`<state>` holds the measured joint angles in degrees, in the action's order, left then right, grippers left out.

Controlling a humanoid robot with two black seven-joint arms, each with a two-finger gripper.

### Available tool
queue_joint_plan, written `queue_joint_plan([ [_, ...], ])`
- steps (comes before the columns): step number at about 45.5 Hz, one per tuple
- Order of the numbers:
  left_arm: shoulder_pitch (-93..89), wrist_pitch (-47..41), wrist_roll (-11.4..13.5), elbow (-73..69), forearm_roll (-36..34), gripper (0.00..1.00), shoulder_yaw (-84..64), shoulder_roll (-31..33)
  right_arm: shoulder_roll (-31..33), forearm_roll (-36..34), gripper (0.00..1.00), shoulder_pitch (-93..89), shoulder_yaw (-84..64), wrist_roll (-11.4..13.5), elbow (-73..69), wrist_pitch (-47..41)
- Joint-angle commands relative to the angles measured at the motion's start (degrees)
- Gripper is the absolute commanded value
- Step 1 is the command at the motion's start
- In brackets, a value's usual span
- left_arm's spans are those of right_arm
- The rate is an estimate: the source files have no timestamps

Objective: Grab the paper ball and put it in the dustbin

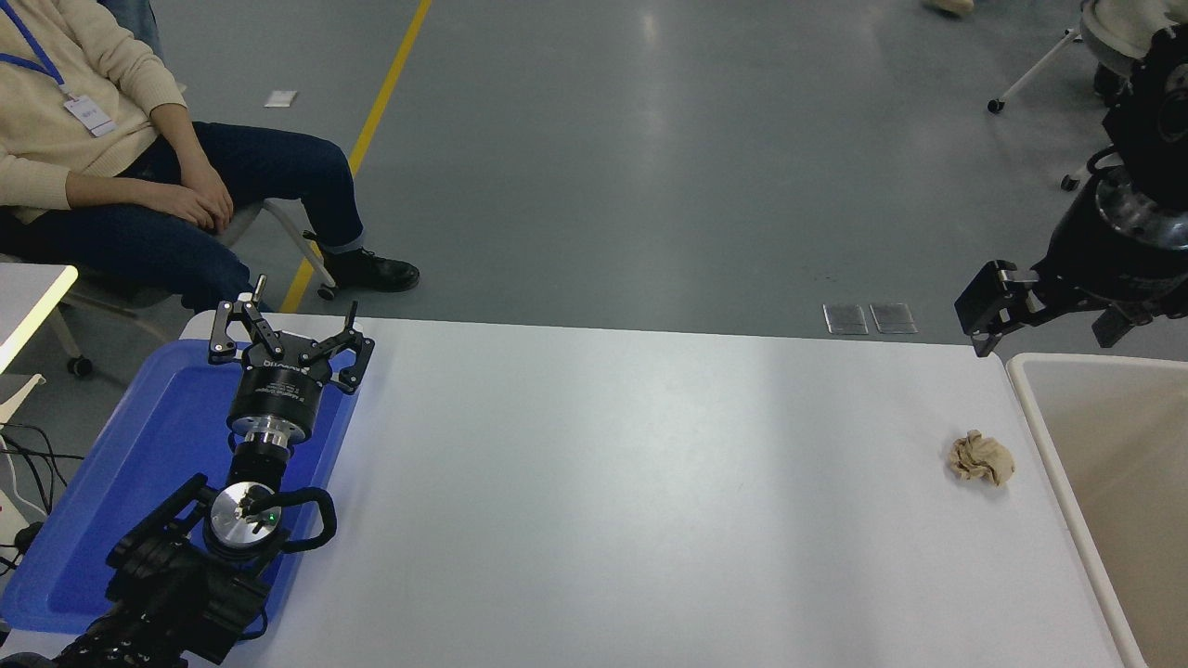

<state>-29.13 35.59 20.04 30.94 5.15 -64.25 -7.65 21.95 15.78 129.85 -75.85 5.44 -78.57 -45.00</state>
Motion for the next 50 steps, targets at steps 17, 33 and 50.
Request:
queue_joint_plan([
  [17,0.0,0.0,0.1,0.0,0.0,1.0,-0.1,0.0,1.3,-0.8,1.0,-5.8,1.8,-0.1,1.8,0.0],
  [33,0.1,-0.1,0.4,-0.1,0.1,1.0,-0.1,0.0,9.6,0.5,1.0,-17.2,6.5,-0.1,3.2,14.4],
  [50,0.1,-0.1,0.4,-0.1,0.1,1.0,-0.1,0.0,14.1,10.0,1.0,-34.7,18.6,-0.1,16.3,19.6],
])
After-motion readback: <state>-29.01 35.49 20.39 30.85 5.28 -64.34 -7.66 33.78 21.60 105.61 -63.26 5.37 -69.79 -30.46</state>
